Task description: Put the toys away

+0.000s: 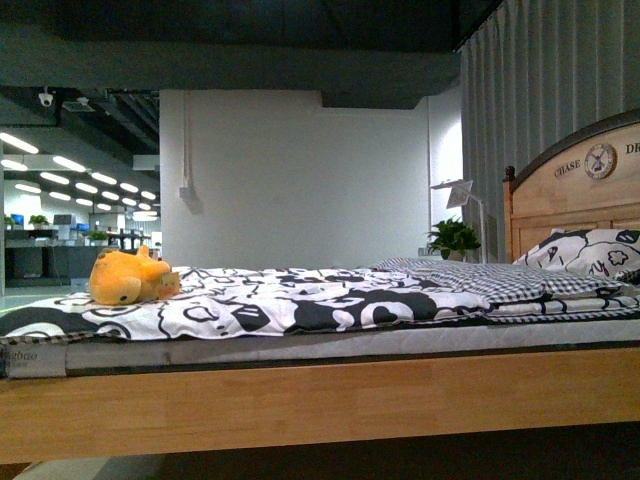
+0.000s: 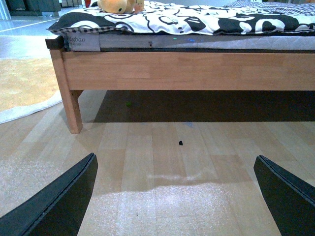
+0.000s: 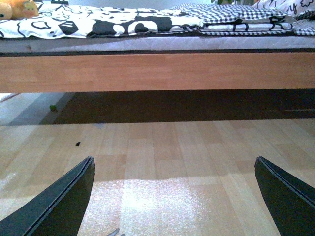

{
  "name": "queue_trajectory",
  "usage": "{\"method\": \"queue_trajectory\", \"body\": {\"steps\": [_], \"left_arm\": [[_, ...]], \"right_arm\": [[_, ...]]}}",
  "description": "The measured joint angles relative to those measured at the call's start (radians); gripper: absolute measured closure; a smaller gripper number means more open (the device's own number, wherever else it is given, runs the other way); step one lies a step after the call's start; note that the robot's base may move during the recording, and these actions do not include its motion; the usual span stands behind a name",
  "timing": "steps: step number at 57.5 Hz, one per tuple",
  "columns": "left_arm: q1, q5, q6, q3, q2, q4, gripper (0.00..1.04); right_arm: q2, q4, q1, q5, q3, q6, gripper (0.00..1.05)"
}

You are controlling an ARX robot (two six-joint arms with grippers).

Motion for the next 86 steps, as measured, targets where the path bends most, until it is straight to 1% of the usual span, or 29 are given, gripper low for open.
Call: {"method": "queue_trajectory", "body": {"steps": [86], "left_arm": [[0.000,-0.001,0.000,0.000,0.000,0.000,0.06]], "right_arm": [[0.000,0.000,0.000,0.000,0.000,0.000,0.07]]}}
